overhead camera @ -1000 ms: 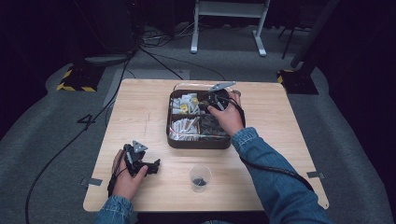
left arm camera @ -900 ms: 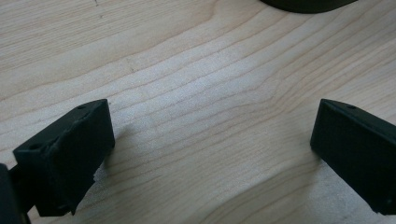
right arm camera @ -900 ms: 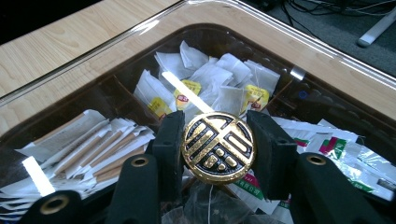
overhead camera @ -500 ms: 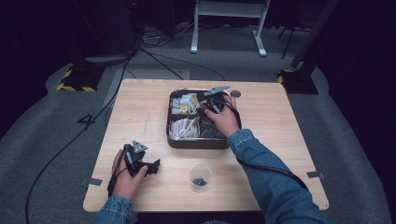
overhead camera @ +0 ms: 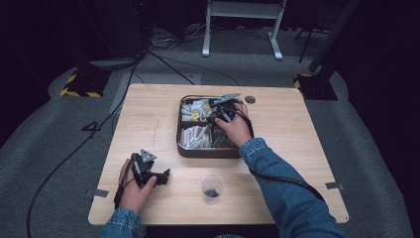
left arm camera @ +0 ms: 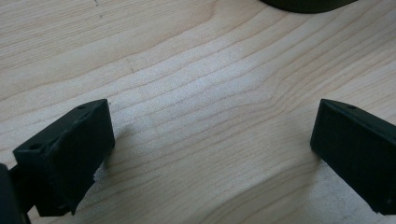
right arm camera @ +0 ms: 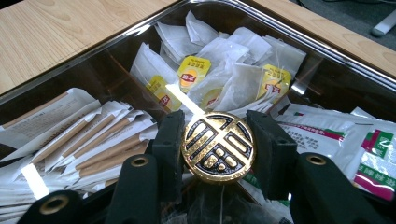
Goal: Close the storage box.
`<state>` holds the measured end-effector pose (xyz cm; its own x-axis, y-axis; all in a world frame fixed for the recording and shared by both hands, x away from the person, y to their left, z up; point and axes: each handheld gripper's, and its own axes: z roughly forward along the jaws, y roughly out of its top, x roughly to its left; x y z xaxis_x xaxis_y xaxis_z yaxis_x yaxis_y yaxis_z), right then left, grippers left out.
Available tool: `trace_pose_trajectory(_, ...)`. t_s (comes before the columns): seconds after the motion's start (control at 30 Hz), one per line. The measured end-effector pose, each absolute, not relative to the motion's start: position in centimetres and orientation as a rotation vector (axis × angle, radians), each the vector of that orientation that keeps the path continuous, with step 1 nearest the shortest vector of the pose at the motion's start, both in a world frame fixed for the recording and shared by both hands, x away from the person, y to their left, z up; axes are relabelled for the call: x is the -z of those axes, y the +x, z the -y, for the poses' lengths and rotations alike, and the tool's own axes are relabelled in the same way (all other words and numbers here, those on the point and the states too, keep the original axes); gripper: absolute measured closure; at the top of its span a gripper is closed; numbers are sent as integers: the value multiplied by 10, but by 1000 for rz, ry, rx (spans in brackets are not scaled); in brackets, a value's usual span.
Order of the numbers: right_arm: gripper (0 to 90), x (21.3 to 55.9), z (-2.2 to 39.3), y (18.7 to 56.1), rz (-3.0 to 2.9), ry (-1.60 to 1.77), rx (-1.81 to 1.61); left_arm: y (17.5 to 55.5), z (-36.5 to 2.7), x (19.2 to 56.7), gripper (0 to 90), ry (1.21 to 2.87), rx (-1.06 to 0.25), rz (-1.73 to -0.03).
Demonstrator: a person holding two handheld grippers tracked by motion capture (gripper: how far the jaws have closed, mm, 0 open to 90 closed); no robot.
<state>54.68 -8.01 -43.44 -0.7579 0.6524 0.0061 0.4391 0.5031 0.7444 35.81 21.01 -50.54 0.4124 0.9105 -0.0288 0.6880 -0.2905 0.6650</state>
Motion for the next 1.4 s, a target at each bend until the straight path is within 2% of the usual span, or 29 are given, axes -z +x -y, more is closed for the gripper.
trace_pose_trajectory(1.07, 588, 439, 79, 548, -2447, 936, -1126, 358, -210, 505, 0, 2070, -481, -1352)
trace_pose_trajectory(1.4, 476, 435, 88, 548, -2401, 988, -1205, 358, -210, 506, 0, 2070, -480, -1350)
